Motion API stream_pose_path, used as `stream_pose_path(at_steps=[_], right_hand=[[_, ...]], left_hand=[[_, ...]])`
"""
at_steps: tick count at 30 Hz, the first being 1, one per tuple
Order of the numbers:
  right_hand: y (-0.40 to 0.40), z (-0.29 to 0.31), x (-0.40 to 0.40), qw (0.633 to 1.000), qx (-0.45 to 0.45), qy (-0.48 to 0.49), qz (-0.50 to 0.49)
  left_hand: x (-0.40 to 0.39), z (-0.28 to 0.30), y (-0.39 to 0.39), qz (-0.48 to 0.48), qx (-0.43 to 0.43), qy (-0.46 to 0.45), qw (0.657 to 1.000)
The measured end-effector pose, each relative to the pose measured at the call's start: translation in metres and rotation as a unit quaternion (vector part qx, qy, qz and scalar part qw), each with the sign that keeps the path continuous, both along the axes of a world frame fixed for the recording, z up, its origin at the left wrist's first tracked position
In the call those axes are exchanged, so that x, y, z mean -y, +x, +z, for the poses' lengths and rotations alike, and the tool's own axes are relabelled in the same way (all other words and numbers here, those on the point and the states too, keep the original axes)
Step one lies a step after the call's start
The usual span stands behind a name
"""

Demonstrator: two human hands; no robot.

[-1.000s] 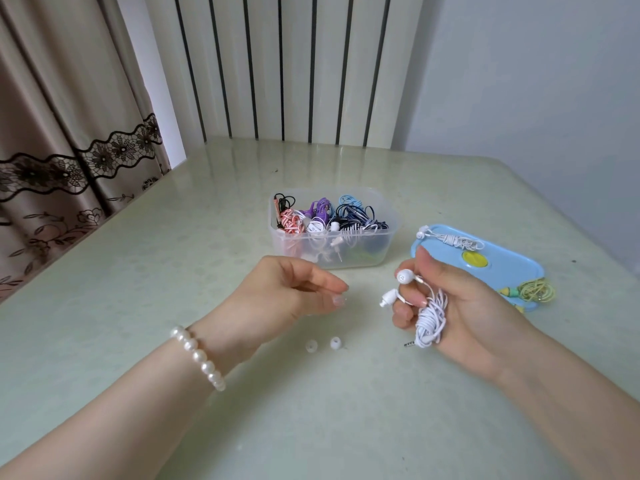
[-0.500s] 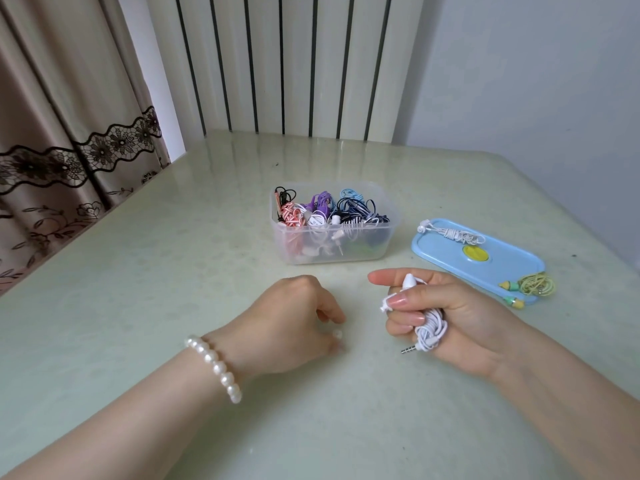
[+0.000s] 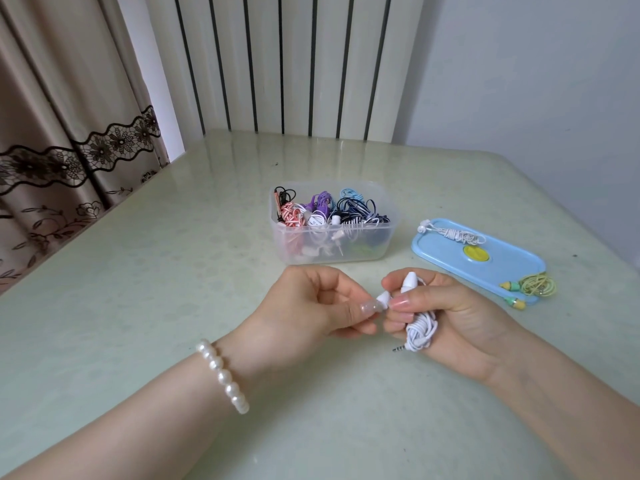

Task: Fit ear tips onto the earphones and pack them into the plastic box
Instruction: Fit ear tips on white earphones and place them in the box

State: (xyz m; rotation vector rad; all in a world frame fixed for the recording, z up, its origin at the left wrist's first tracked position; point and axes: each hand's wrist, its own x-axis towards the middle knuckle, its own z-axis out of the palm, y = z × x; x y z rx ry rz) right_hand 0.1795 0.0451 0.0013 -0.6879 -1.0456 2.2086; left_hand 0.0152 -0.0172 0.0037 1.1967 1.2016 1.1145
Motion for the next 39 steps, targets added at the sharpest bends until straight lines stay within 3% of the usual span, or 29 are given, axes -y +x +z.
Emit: stream_pose_path(at_steps=[2,4,9,16,26,31,39], right_hand=[[-0.001,0.0,0.0,1.0,0.021,0.009,-0.003],[-0.002,0.0,0.0,0.999,0.035,0.012,-0.005],[-0.006,0.0,0.001,0.999,0.046,-0.021,-0.005],[-0.006,0.001,0.004,0.993,0.104,0.051,0.007],[-0.007,0.004,0.01,0.947,0.196,0.247,-0.054],[-0.006,0.005,0.009,0.934,0.21,0.279,-0.074],[-0.007,0.003,0.009,0.927,0.211,0.292,-0.102]], left_hand=[[0.001,0.0,0.005,0.02,0.091,-0.033,0.995],[0.0,-0.002,0.008,0.042,0.12,-0.044,0.991],[-0.002,-0.008,0.01,0.077,0.077,0.002,0.994],[-0.002,-0.007,0.008,0.092,0.022,0.059,0.994],[-0.003,-0.004,0.003,0.069,0.164,-0.059,0.982],[-0.003,-0.003,0.001,0.058,0.216,-0.089,0.971],[-0.004,-0.004,0.004,0.073,0.223,-0.085,0.968]])
